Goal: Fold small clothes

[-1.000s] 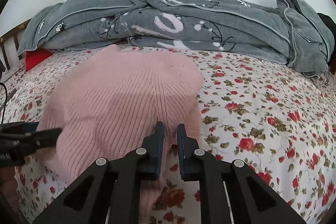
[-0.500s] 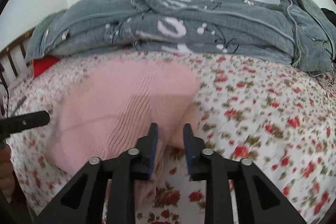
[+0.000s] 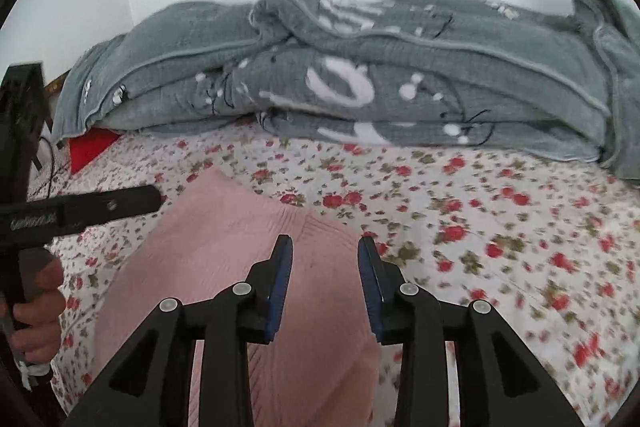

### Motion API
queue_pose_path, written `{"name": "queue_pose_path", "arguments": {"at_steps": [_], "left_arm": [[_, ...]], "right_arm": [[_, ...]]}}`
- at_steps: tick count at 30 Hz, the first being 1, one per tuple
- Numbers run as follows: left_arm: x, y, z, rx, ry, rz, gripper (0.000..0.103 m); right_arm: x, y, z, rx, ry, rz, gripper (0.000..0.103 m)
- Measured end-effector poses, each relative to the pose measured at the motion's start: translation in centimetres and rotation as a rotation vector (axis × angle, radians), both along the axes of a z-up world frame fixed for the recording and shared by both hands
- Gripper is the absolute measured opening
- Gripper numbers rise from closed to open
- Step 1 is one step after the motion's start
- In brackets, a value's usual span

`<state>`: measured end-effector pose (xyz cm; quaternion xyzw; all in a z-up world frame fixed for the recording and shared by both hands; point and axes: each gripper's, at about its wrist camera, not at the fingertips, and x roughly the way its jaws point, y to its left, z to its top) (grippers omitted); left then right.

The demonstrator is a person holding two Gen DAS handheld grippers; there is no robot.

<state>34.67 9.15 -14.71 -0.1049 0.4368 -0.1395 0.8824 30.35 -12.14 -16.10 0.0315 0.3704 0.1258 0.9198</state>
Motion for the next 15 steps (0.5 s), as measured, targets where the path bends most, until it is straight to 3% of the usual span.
{"name": "queue_pose_path", "arguments": {"at_steps": [1, 3, 4, 5, 10, 15], "left_arm": [[0.6, -0.3, -0.6, 0.005, 0.013, -0.003, 0.064], [1.7, -1.2, -2.1, 0.068, 0.036, 0.004, 0.056], [1.7, -1.5, -2.4, 0.098, 0.028, 0.020, 0.046], [1.5, -1.7, -2.7, 0.125, 0.013, 0.039, 0.044], [0.8, -3.7, -4.4, 0.280, -0.023, 0.009, 0.044], [0.4, -3.9, -4.5, 0.296, -0.052, 0.022, 0.045]], "right_arm": [[0.9, 0.1, -0.8, -0.006, 0.026, 0.009, 0.026], [2.3, 0.3, -2.7, -0.018, 0.080, 0.019, 0.025], [2.7, 0.4, -3.8, -0.029, 0.102, 0.016, 0.025], [3.0, 0.4, -4.4, -0.034, 0.116, 0.013, 0.025], [2.8, 0.4, -5.2, -0.036, 0.095, 0.009, 0.025], [2.7, 0.3, -5.5, -0.029, 0.076, 0.002, 0.026]]}}
